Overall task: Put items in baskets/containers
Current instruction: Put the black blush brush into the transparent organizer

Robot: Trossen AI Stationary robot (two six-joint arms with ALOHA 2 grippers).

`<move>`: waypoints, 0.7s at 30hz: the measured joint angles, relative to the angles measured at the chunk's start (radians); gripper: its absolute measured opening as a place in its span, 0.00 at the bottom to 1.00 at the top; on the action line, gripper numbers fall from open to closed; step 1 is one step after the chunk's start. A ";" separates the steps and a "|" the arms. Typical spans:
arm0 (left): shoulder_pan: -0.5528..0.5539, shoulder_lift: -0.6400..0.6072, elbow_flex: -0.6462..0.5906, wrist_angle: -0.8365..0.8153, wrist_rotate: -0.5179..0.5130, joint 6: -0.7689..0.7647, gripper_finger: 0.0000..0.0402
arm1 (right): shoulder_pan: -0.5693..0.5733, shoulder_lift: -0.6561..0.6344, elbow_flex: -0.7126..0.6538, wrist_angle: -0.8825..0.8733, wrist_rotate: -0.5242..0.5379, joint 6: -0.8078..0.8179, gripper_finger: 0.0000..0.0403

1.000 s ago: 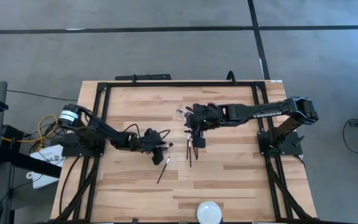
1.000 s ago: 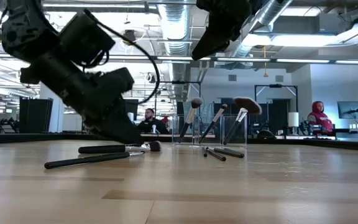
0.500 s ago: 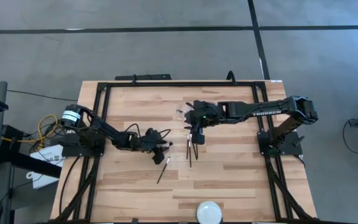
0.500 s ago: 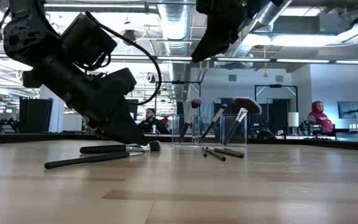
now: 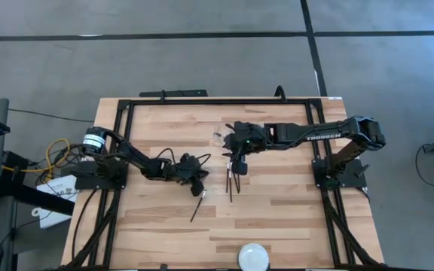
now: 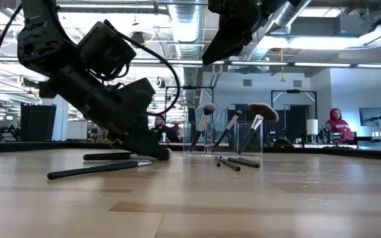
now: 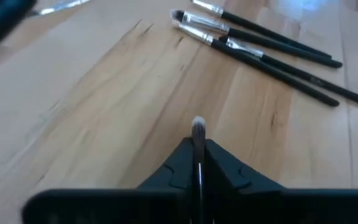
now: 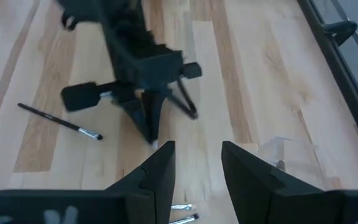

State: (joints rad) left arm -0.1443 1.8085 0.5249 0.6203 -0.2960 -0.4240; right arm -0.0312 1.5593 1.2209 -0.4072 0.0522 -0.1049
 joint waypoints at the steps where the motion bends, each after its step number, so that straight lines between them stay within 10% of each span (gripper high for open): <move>1: 0.002 -0.025 -0.008 -0.015 0.005 0.001 0.04 | 0.005 0.000 0.000 0.000 0.000 0.000 0.30; 17: 0.009 -0.653 -0.085 0.038 -0.043 0.331 0.05 | 0.091 -0.158 -0.002 -0.029 -0.003 -0.132 0.30; 21: 0.009 -0.700 -0.086 0.146 0.005 0.457 0.04 | 0.100 -0.235 -0.138 0.204 -0.084 -0.158 0.30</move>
State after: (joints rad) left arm -0.1351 1.1082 0.4393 0.7666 -0.2910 0.0329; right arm 0.0689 1.3239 1.0831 -0.2032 -0.0321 -0.2630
